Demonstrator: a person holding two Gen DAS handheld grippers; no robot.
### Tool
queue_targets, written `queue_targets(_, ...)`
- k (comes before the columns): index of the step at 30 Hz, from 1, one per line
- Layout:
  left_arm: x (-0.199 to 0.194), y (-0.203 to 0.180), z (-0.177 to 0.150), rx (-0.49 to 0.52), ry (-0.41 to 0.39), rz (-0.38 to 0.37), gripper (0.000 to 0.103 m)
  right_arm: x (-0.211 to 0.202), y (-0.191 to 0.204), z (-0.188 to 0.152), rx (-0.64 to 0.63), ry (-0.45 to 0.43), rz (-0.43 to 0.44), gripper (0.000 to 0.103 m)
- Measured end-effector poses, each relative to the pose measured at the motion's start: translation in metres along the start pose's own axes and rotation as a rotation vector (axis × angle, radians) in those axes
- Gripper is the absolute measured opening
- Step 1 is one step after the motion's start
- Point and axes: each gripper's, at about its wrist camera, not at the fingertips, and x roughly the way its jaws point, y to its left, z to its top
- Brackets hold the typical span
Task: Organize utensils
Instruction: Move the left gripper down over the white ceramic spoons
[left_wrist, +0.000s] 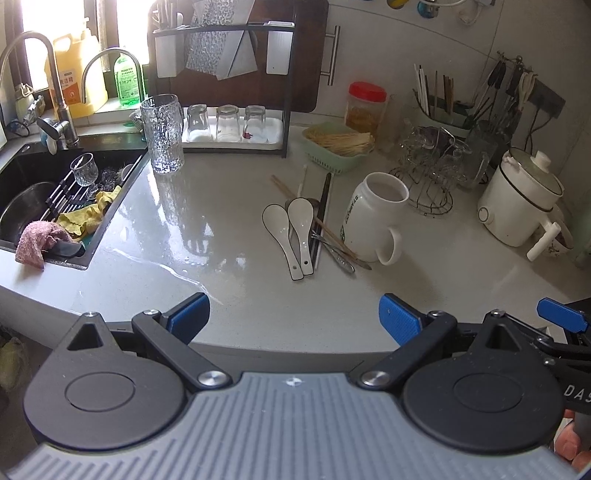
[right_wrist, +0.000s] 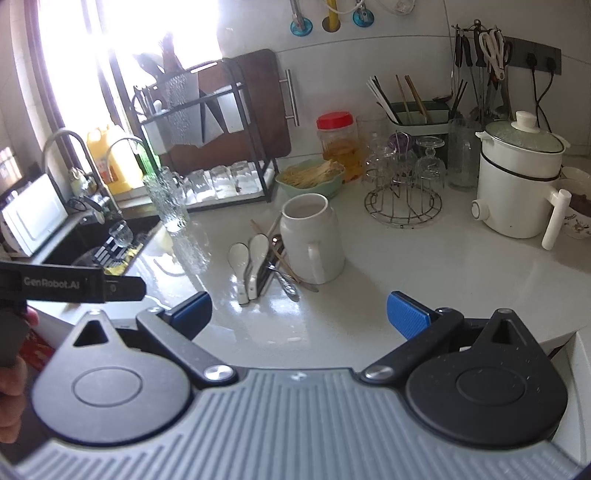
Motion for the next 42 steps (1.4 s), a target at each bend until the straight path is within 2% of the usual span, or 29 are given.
queue_targets(10,0.019,0.001,0.016,-0.006,0.002,-0.006,0.100,0.016,-0.005,0.010,0.030,-0.011,0.027,0.103)
queue_targets(16,0.039,0.009,0.026,-0.004,0.018,-0.004,0.100,0.031,-0.001,0.018,-0.003,-0.020,0.013,0.103)
queue_targets(26,0.090,0.027,0.059,0.028,0.090,-0.014,0.100,0.069,0.011,0.033,-0.006,0.005,-0.002,0.103)
queue_targets(28,0.102,0.030,0.066,0.053,0.108,-0.043,0.100,0.076,0.015,0.036,-0.009,0.001,-0.011,0.103)
queue_targets(31,0.116,0.033,0.075,0.082,0.119,-0.038,0.100,0.087,0.018,0.040,0.004,0.013,-0.008,0.103)
queue_targets(42,0.178,0.063,0.099,0.061,0.209,-0.101,0.100,0.131,0.034,0.053,0.019,0.079,-0.060,0.103)
